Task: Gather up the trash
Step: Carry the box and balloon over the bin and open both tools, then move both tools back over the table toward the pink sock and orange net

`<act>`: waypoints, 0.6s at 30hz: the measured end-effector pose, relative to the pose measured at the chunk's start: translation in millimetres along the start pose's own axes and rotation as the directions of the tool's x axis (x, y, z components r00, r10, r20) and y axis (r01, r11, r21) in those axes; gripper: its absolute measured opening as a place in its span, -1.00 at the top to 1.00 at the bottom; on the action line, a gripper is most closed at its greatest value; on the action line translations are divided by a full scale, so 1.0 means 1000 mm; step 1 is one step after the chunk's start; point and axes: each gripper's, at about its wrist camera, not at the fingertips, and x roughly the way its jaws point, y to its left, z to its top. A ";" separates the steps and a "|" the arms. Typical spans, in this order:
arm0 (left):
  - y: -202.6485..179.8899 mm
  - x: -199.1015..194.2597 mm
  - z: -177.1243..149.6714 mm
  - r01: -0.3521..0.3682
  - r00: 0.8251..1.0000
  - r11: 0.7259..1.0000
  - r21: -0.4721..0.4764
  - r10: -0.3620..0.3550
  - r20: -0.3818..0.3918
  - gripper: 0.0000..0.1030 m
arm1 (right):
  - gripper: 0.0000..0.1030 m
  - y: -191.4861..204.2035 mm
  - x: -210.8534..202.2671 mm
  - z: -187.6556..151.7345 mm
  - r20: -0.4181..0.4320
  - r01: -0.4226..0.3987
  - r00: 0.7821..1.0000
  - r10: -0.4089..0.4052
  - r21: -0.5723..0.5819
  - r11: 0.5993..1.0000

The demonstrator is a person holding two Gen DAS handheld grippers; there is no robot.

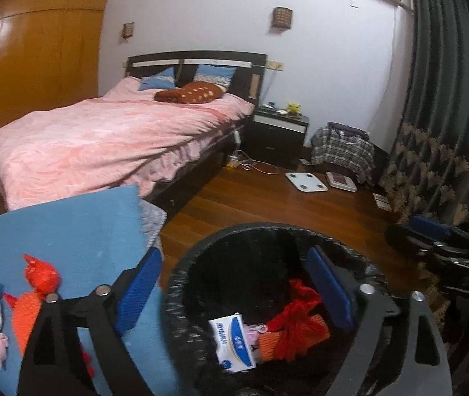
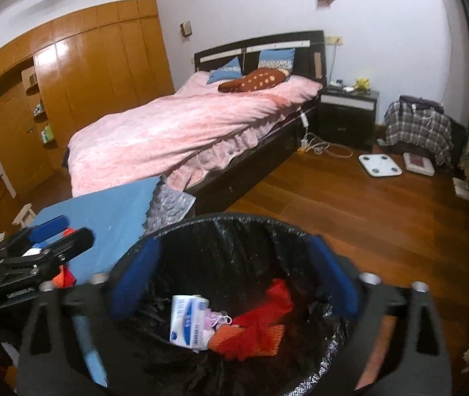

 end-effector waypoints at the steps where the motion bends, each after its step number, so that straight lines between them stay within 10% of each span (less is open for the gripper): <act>1: 0.005 -0.003 0.000 -0.009 1.000 1.000 -0.004 0.009 0.004 -0.81 | -0.88 0.002 -0.001 0.001 0.006 0.004 1.000 -0.004 -0.003 1.000; 18: 0.096 -0.074 -0.024 -0.229 0.972 0.970 -0.080 0.232 0.033 -0.88 | -0.89 0.106 0.016 0.005 -0.030 -0.160 0.987 0.158 -0.101 0.982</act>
